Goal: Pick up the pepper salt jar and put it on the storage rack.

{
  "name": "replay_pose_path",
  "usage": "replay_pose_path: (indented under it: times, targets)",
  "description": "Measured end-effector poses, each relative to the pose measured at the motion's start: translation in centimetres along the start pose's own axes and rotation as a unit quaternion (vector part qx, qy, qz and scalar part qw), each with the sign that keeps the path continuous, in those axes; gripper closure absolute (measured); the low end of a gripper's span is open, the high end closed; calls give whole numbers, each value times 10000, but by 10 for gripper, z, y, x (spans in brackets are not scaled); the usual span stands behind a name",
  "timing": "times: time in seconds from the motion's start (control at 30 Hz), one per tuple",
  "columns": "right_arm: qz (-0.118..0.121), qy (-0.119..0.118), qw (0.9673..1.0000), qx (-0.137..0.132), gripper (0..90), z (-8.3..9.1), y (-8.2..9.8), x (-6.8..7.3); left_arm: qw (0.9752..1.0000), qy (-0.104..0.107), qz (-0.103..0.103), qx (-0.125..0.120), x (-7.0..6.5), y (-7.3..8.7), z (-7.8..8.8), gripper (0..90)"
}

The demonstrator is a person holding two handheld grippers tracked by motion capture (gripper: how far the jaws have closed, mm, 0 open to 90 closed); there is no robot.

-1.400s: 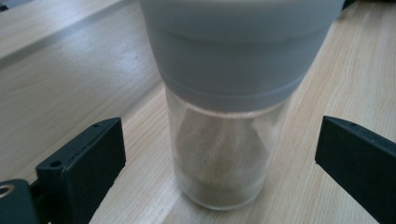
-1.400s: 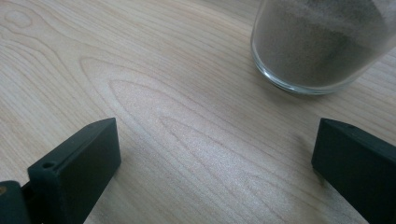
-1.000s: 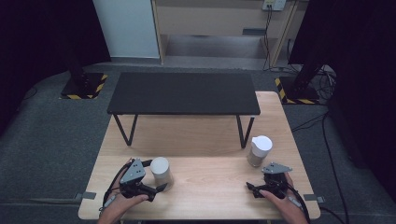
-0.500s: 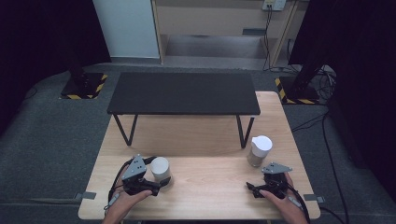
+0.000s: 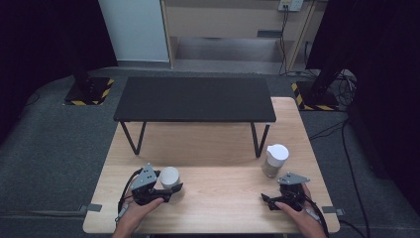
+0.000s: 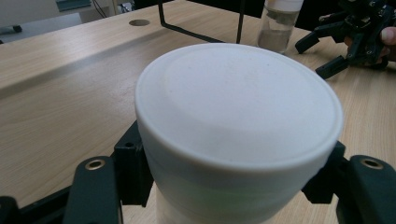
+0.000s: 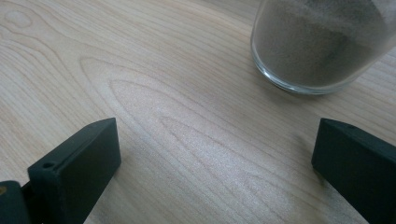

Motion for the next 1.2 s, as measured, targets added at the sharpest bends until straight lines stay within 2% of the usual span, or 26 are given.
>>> replay_pose_path:
  times: [0.07, 0.27, 0.4, 0.5, 0.7, 0.83, 1.2]
  targets:
    - [-1, 0, 10000, 0, 19, 0, 0, 0, 10000, 50, 6, -11, 1, -1, 2, 329]
    - [-3, -2, 10000, 0, 20, 0, 0, 0, 9992, 346, -204, -15, 9, -10, 13, 330]
    - [-1, -3, 10000, -1, 20, 0, 0, 0, 9982, 516, -300, 102, 18, -18, 22, 330]
    - [-1, -4, 10000, -1, 20, 0, 0, 0, 9975, 528, -400, 227, 21, -26, 26, 331]
    - [-1, -5, 10000, -1, 20, 0, 0, 0, 9969, 596, -464, 228, 29, -38, 35, 330]
    - [-2, -5, 10000, 0, 19, 0, 0, 0, 9964, 596, -530, 285, 33, -53, 43, 331]
    - [-3, -7, 10000, 0, 20, 0, 0, 0, 9968, 539, -572, 147, 36, -73, 66, 331]
Point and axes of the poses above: each handheld gripper's, and its own axes: z roughly backward along the jaws, y roughly out of its underside, x roughly to its left, the point moved 3 cm from there along -z, roughly forward along the jaws, and after that the axes turned 15 degrees about y, right-handed, at the moved point
